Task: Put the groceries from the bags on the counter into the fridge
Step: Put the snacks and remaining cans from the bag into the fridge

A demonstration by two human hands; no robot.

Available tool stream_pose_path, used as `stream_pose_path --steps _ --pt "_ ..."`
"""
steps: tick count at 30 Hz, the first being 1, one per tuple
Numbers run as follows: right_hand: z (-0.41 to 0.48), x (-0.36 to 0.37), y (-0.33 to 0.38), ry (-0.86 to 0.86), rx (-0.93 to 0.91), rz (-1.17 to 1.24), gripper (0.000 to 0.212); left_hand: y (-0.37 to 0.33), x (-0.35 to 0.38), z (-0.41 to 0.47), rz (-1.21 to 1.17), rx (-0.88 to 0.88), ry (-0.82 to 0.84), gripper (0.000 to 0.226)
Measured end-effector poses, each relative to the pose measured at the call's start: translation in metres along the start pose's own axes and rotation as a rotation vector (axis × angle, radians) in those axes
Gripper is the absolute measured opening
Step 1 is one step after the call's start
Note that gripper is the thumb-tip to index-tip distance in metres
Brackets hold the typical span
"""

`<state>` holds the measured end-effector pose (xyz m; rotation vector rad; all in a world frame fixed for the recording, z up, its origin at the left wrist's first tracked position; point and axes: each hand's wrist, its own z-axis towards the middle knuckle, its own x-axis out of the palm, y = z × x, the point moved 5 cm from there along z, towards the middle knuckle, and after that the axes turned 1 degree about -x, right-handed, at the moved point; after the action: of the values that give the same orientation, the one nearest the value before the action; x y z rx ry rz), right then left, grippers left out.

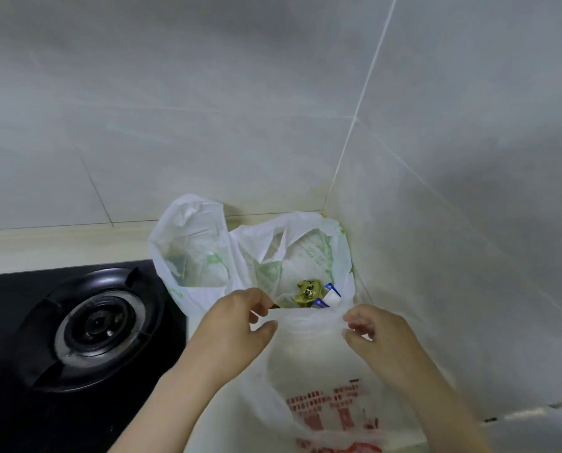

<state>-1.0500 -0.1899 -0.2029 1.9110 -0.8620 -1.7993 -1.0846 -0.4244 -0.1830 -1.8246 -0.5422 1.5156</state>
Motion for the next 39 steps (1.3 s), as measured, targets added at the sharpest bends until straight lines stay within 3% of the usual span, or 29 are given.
stream_pose_path --steps 10,17,22,39 --pt "0.075 0.009 -0.011 0.079 -0.017 -0.059 0.014 0.013 0.020 0.063 0.035 -0.065 -0.022 0.018" --pt "0.126 0.029 -0.031 0.157 0.018 -0.106 0.028 0.029 0.056 0.111 0.149 -0.099 0.013 0.029" --pt "0.159 0.048 -0.042 0.184 0.030 -0.169 0.023 0.045 0.082 0.139 0.220 -0.130 0.050 0.034" --pt "0.213 0.118 -0.079 0.385 0.015 -0.292 0.077 0.093 0.145 0.149 0.290 -0.266 0.301 0.073"
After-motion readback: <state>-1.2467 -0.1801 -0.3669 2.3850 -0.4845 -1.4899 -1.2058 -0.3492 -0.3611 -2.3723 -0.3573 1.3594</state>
